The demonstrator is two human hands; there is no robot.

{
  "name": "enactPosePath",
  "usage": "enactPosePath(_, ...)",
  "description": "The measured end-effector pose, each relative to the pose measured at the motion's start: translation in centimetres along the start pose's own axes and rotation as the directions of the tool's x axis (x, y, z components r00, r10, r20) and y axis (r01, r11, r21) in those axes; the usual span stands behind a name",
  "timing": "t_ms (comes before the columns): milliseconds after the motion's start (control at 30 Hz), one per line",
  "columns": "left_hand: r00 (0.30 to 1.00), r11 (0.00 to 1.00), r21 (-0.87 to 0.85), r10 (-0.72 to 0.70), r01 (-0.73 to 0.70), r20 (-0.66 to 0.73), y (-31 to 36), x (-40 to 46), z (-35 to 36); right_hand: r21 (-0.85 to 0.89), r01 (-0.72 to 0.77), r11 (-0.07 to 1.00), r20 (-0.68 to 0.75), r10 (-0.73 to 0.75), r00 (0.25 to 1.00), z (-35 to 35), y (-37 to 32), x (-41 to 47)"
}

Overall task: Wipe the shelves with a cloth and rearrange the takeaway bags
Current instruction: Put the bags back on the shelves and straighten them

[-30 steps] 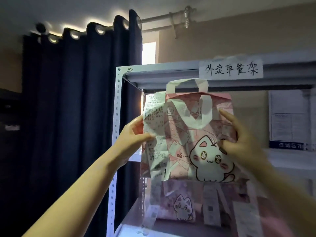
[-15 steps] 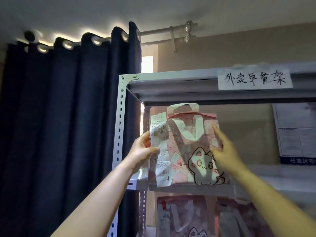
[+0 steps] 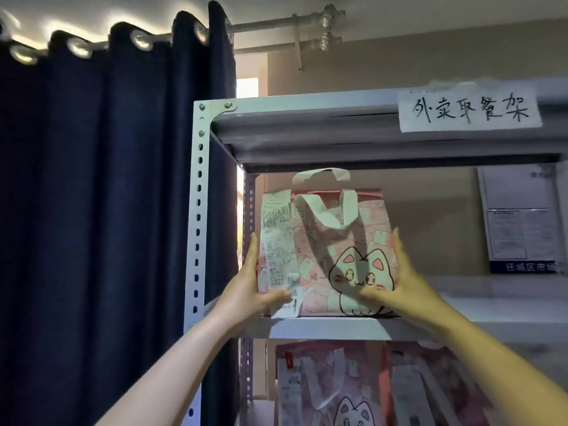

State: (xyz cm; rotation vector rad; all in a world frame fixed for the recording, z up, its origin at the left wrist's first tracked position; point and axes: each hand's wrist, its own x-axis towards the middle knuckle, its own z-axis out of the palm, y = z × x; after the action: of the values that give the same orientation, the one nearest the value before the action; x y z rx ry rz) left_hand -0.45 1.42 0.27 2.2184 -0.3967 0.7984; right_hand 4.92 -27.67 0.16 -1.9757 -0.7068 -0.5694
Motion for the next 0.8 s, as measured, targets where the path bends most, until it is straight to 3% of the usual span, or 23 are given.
enactPosePath(133, 0.999, 1.0, -0.019, 0.004, -0.003, 0.034, -0.9, 1.0, 0.4, -0.007, -0.042, 0.999, 0.086, 0.042, 0.995, 0.1, 0.6, 1.1)
enactPosePath(300, 0.993, 0.998, -0.037, -0.053, 0.057, 0.11, -1.5, 2.0, 0.2, -0.056, -0.052, 0.997, 0.081, 0.056, 0.995, 0.1, 1.0, 2.1)
enactPosePath(433, 0.999, 0.998, -0.056, -0.025, 0.027, 0.04, -0.9, 1.1, 0.2, -0.059, -0.001, 0.998, -0.022, -0.001, 1.0, 0.1, 0.5, 1.2)
enactPosePath(567, 0.985, 0.998, 0.047, 0.04, -0.032, -0.171, 1.4, -2.0, 0.7, -0.129, 0.073, 0.989, -0.135, -0.09, 0.987, -0.6, 0.0, -2.4)
enactPosePath(667, 0.968, 0.987, 0.11, 0.14, -0.119, -0.21, 2.7, -5.2, 1.8, -0.186, 0.117, 0.976, -0.091, -0.136, 0.987, -1.7, 0.0, -5.8)
enactPosePath(800, 0.974, 0.982, -0.005, 0.185, -0.187, -0.129, 4.1, -9.6, 4.4, -0.198, 0.148, 0.969, 0.007, -0.15, 0.989, -2.7, 1.4, -10.1)
